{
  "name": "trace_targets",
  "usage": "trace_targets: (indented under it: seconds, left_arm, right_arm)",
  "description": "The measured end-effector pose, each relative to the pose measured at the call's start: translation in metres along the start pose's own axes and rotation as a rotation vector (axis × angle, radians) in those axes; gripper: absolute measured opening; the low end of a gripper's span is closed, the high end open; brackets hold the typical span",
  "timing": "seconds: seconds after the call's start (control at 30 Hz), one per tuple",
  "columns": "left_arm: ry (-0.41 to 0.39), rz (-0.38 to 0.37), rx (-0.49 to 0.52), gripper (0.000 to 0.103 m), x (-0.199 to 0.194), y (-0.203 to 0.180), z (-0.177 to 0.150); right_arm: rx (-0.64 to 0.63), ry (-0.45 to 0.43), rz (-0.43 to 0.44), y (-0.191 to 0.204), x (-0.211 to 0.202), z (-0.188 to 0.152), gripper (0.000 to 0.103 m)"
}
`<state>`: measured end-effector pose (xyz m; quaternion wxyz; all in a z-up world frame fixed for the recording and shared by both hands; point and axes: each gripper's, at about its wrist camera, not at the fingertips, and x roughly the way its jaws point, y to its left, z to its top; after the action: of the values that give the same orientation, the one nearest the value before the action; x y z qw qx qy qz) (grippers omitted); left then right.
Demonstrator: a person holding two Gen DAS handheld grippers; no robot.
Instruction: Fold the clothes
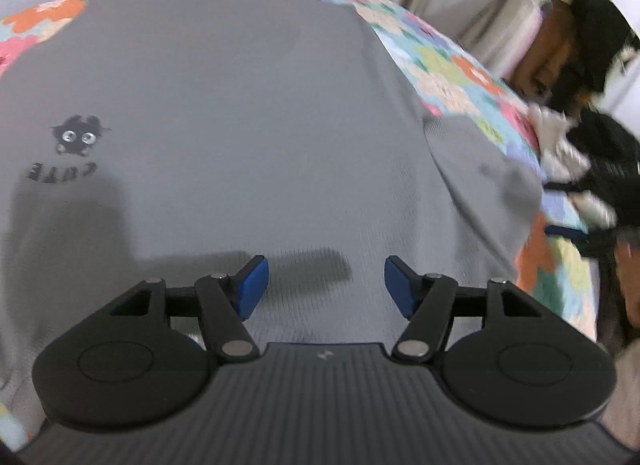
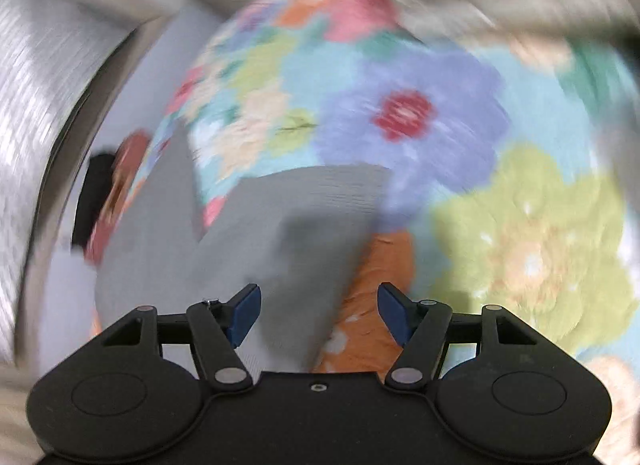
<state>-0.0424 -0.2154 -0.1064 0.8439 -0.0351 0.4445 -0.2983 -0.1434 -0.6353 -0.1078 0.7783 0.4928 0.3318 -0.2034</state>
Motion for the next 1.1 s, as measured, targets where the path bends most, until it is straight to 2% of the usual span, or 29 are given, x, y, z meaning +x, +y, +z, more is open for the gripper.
trace_targets:
  seconds: [0.07, 0.2, 0.23, 0.27, 0.33, 0.43, 0.5, 0.53, 0.6, 0.67, 0.77, 0.83, 0.93, 0.97, 1.07, 1.1]
  left_arm:
    - [0.003, 0.016, 0.051, 0.064, 0.002, -0.002, -0.007]
    - [-0.003, -0.004, 0.062, 0.068, 0.002, 0.002, -0.007]
    - [-0.008, -0.012, 0.058, 0.068, 0.002, 0.003, -0.006]
    - [-0.014, -0.019, 0.053, 0.068, 0.002, 0.004, -0.005]
    - [-0.030, -0.017, 0.055, 0.068, 0.003, 0.005, -0.004]
    - [-0.043, -0.009, 0.073, 0.068, 0.002, 0.004, -0.003]
    - [-0.025, -0.031, 0.088, 0.068, 0.002, 0.001, -0.004]
    - [-0.006, -0.052, 0.093, 0.068, 0.002, 0.000, -0.005]
    - [0.031, -0.080, 0.110, 0.068, 0.004, -0.003, -0.008]
    - [0.042, -0.050, 0.158, 0.068, 0.007, -0.009, -0.011]
    - [0.049, -0.027, 0.201, 0.069, 0.010, -0.015, -0.012]
    - [0.050, -0.033, 0.196, 0.069, 0.008, -0.014, -0.011]
    - [0.065, -0.048, 0.150, 0.069, -0.004, -0.004, -0.005]
    - [0.066, -0.051, 0.136, 0.069, -0.012, 0.001, -0.003]
    - [0.050, 0.034, 0.136, 0.069, -0.040, 0.019, 0.005]
    - [0.040, 0.081, 0.129, 0.069, -0.051, 0.028, 0.008]
  right_arm:
    - [-0.033, -0.017, -0.041, 0.006, 0.014, 0.003, 0.070]
    - [-0.321, -0.064, -0.154, 0.046, 0.043, 0.001, 0.069]
    - [-0.397, -0.073, -0.174, 0.053, 0.050, 0.001, 0.052]
    - [-0.472, -0.082, -0.194, 0.061, 0.057, 0.001, 0.006]
    - [-0.562, -0.118, -0.217, 0.070, 0.059, -0.002, 0.005]
    - [-0.642, -0.260, -0.210, 0.083, 0.031, -0.011, 0.003]
    - [-0.704, -0.363, -0.224, 0.089, 0.006, -0.016, 0.002]
    - [-0.722, -0.382, -0.237, 0.088, 0.001, -0.015, 0.001]
    - [-0.743, -0.384, -0.269, 0.083, 0.001, -0.010, 0.001]
    - [-0.731, -0.308, -0.304, 0.076, 0.019, -0.001, 0.002]
    - [-0.639, -0.215, -0.343, 0.065, 0.040, 0.012, 0.002]
    - [-0.551, -0.224, -0.350, 0.057, 0.042, 0.018, 0.001]
    - [-0.601, -0.340, -0.422, 0.062, 0.029, 0.010, 0.001]
    - [-0.609, -0.353, -0.419, 0.061, 0.024, 0.007, 0.001]
    - [-0.554, -0.268, -0.416, 0.050, 0.032, 0.016, 0.002]
    - [-0.532, -0.275, -0.437, 0.049, 0.029, 0.015, 0.007]
